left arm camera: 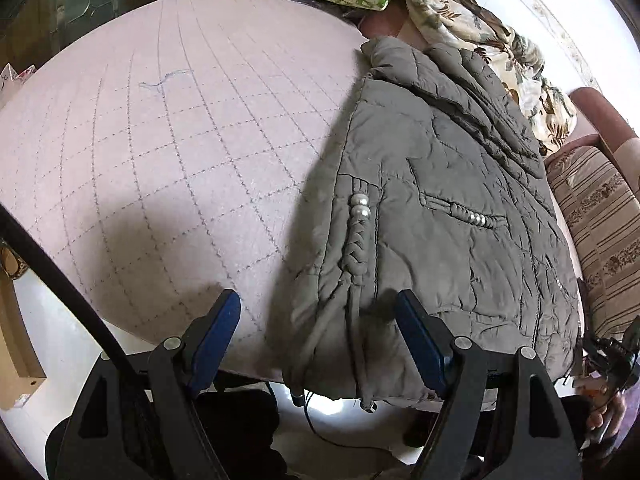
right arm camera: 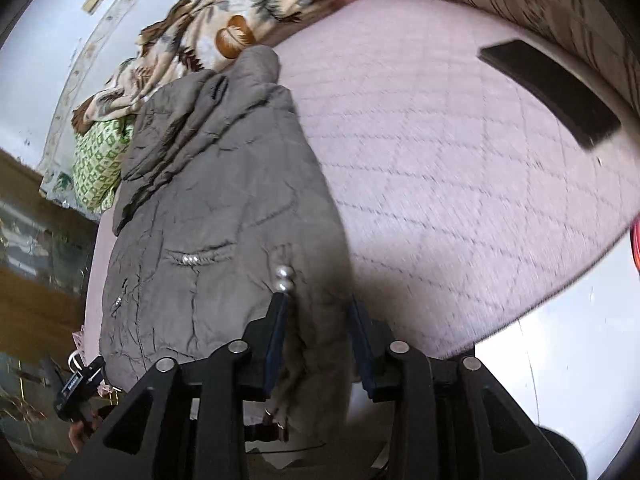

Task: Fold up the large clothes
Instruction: 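Grasp the jacket hem edge with both grippers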

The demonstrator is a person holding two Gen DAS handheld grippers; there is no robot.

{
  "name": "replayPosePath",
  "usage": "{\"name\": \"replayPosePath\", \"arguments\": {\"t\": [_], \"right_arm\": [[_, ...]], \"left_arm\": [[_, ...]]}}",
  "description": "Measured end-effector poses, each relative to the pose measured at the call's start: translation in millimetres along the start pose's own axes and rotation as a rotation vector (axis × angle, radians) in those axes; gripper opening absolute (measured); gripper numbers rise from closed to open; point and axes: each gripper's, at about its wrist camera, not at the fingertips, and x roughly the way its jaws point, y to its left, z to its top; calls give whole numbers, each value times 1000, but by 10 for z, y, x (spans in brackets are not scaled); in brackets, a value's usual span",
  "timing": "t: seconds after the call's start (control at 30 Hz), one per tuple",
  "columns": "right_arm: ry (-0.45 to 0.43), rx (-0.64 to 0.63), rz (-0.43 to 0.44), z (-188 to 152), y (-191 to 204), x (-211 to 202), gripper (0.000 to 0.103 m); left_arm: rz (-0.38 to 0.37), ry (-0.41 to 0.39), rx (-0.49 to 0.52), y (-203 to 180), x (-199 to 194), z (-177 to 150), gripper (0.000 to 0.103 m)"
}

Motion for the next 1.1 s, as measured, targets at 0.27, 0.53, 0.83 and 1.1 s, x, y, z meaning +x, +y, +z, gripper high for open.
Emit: {"name": "replayPosePath", "arguments": {"t": [0.27,0.53,0.83,1.1], "right_arm": [[19,49,16,-134,-79,13,44],[34,29,35,-192,78,208,61],[5,-16,43,-222,188,225,61],[-30,-59,58,-245,264,198,37]], "left_arm": [[-48,48,-78,149,10,-46,79],[-43,75,-63,83,86,-67,79],[-31,-2,14,-242,138,-287,86],[-48,-63,17,-245,109,-301,65]]}}
